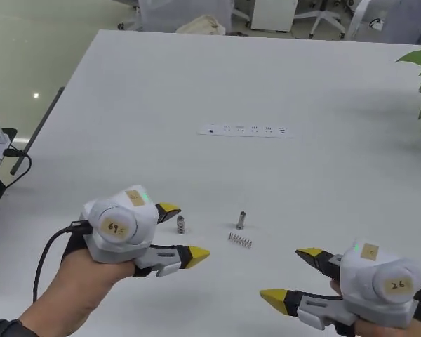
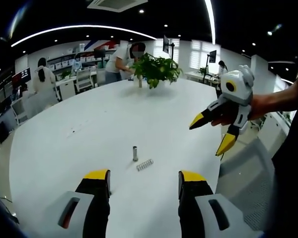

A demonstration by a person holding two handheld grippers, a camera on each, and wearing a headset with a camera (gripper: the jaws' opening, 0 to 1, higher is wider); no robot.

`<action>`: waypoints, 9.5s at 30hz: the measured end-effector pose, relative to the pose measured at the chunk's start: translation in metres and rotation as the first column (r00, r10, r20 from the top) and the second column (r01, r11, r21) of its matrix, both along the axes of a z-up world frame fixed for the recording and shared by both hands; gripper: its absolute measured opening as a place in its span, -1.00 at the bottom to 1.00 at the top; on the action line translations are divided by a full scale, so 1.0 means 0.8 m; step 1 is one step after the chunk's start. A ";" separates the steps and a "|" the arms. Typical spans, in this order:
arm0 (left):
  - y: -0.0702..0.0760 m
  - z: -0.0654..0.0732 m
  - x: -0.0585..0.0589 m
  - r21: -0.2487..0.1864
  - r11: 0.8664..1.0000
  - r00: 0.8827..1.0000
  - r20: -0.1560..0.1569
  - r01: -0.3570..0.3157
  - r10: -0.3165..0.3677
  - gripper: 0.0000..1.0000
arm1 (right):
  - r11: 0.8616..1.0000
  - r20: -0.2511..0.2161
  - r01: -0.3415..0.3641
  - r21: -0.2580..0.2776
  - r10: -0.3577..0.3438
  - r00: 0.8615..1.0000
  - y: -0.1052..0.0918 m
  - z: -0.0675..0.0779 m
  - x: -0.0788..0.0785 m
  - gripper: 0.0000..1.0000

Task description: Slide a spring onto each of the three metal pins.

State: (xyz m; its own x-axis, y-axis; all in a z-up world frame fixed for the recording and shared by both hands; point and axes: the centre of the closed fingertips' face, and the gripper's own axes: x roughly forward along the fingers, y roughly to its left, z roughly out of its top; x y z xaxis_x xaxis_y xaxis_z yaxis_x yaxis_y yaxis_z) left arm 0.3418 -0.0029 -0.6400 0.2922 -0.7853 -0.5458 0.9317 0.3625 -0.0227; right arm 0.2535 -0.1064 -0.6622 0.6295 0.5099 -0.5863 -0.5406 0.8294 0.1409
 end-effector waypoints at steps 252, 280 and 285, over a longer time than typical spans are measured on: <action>-0.032 -0.012 -0.129 0.111 0.928 0.927 0.087 0.355 -0.365 -0.96 | 0.762 -0.023 -0.637 -0.117 0.639 0.769 0.117 0.045 -0.019 -0.67; -0.033 -0.017 -0.134 0.142 0.910 0.911 0.087 0.389 -0.403 -0.96 | 0.610 -0.100 -0.754 -0.244 0.758 0.645 0.122 0.022 -0.029 -0.83; -0.034 -0.019 -0.134 0.136 0.912 0.913 0.078 0.387 -0.400 -0.95 | 0.613 -0.103 -0.752 -0.242 0.754 0.648 0.121 0.020 -0.028 -0.83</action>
